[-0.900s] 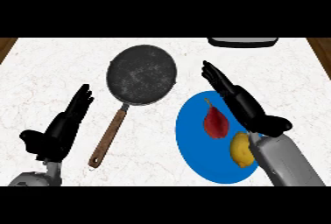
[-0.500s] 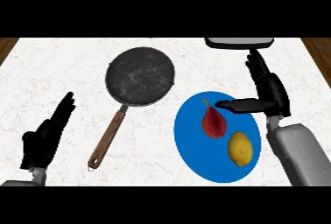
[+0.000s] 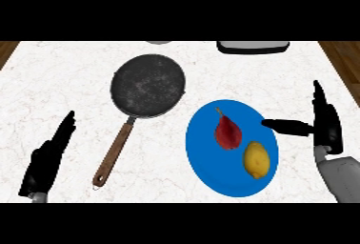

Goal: Pick the pear from the plate and place it in the pan

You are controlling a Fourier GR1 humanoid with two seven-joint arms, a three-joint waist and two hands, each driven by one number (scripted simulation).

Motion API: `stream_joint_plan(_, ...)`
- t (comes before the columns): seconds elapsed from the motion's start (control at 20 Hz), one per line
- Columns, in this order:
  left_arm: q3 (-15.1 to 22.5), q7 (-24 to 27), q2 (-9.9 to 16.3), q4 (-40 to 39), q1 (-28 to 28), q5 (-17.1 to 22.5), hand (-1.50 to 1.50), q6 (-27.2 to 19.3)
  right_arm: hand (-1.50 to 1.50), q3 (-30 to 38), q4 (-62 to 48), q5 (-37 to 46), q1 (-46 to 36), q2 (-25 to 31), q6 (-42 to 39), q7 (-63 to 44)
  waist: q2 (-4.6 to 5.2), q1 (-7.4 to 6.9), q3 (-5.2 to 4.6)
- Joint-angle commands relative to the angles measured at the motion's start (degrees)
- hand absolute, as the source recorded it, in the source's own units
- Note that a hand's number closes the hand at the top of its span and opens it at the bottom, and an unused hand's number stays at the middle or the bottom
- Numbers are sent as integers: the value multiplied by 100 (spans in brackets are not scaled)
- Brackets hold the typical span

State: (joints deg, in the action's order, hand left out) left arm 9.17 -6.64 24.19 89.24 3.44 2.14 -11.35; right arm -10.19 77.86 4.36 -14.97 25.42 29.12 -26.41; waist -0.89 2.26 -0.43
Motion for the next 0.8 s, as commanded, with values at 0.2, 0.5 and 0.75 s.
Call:
stream_joint_plan(0.2,34,-80,-34,82,-72,-68,0,74,-150,-668,1563,275,-424,1264,-1633,-2684,45,-150,26)
stream_joint_plan(0.5,238,39,-322,136,99,-237,0,-9,-150,-821,1792,-444,-1318,923,-2644,-3724,84,-281,36)
stream_joint_plan(0.75,227,-193,-273,364,-9,-342,0,34,-150,-937,1248,-598,-2386,680,-3040,-4694,91,-344,35)
